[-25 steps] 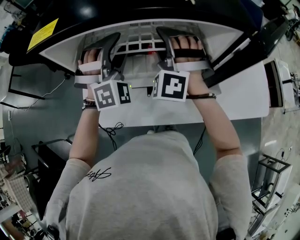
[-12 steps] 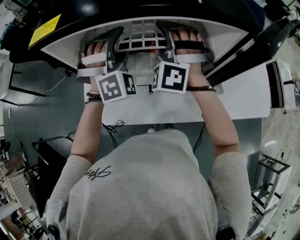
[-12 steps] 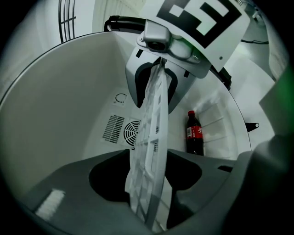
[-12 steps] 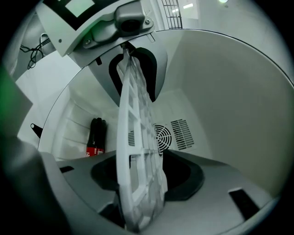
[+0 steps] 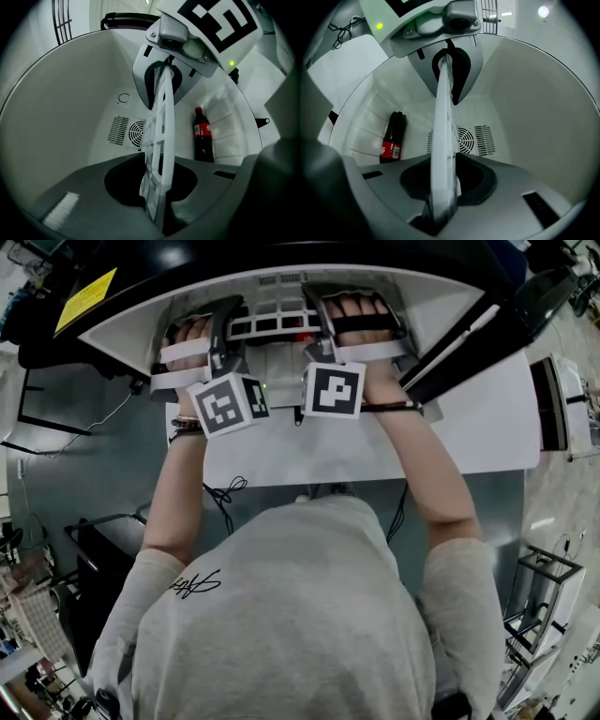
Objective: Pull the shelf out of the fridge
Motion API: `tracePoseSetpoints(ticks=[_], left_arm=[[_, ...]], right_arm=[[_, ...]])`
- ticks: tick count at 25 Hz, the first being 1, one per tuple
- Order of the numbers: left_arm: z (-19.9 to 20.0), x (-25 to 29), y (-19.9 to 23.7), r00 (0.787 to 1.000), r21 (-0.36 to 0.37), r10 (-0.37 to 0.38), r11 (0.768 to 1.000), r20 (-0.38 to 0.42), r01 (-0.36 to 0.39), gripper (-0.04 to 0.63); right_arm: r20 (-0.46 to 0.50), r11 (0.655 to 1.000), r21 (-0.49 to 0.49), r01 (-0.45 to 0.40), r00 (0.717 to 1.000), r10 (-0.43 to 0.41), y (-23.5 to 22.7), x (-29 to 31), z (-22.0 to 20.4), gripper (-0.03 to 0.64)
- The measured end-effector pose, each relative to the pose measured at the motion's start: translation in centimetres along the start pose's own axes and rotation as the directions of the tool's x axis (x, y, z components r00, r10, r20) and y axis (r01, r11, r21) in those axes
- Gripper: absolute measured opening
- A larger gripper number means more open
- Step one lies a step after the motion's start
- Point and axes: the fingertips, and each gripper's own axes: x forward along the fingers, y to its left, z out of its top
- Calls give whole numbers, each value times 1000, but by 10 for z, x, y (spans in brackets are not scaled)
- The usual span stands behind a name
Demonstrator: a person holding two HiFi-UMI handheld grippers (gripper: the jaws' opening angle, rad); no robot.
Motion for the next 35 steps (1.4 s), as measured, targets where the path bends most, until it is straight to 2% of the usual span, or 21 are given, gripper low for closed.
tracePoseSetpoints(ticks=[8, 35], left_arm=[[-1, 0, 0, 1000, 16, 17, 1000, 5, -17, 40], [1, -12, -1, 1000, -4, -1, 1000, 11, 1, 39]], right_arm=[[-1, 999, -20, 31, 1000, -31, -2, 0, 0, 69], [1, 1000, -15, 24, 1000, -24, -1, -10, 4, 67]])
